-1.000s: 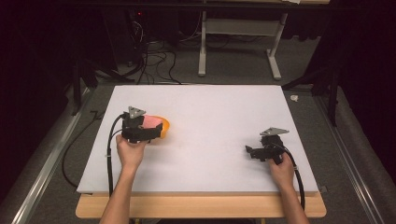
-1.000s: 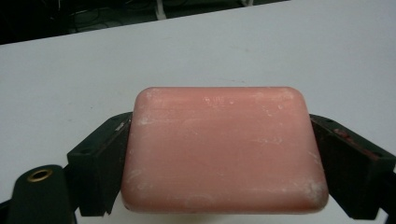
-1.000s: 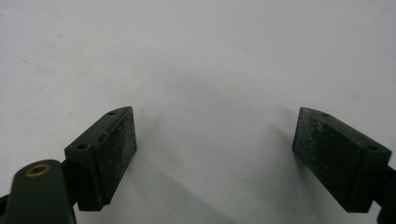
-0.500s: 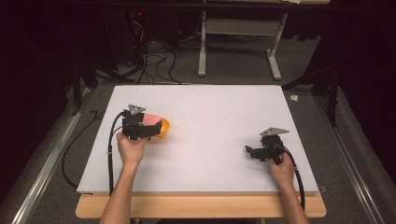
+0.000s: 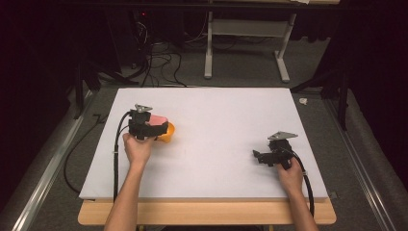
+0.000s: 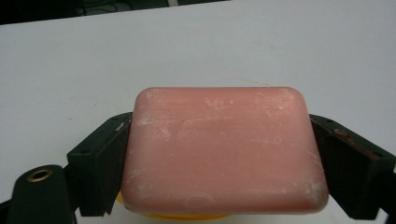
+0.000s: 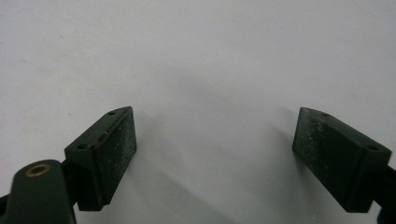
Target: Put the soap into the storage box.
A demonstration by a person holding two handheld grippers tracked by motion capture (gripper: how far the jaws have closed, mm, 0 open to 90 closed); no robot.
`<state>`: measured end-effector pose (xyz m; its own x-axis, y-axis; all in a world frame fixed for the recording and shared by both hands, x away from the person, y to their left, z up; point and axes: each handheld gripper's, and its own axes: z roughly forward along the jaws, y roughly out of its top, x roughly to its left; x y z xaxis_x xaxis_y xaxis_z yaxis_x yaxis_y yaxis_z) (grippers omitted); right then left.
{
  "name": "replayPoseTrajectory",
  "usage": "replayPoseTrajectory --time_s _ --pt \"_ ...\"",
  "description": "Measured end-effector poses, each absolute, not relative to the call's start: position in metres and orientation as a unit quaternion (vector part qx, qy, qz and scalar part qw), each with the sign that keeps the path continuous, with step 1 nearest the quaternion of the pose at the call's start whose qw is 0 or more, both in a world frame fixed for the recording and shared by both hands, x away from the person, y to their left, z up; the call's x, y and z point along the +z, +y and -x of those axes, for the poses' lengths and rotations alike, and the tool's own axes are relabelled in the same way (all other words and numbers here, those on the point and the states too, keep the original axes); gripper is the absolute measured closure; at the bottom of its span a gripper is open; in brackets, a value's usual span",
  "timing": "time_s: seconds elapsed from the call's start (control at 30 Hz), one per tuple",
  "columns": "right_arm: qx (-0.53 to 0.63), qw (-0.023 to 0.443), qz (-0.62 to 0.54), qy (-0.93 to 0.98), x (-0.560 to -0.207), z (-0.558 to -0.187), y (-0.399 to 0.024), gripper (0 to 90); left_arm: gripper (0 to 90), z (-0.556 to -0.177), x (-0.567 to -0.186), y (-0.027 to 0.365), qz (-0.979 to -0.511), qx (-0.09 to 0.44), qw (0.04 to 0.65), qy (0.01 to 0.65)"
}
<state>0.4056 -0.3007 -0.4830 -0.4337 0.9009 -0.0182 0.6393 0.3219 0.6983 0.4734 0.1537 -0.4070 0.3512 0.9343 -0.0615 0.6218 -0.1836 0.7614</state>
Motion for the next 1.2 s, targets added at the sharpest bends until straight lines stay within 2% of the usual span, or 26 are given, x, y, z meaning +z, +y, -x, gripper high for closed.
replayPoseTrajectory --time_s 1.2 --pt "0.314 0.208 -0.489 0.787 -0.483 -0.406 -0.301 14.3 13.9 -0.492 -0.436 0.151 -0.742 0.198 0.32 0.555"
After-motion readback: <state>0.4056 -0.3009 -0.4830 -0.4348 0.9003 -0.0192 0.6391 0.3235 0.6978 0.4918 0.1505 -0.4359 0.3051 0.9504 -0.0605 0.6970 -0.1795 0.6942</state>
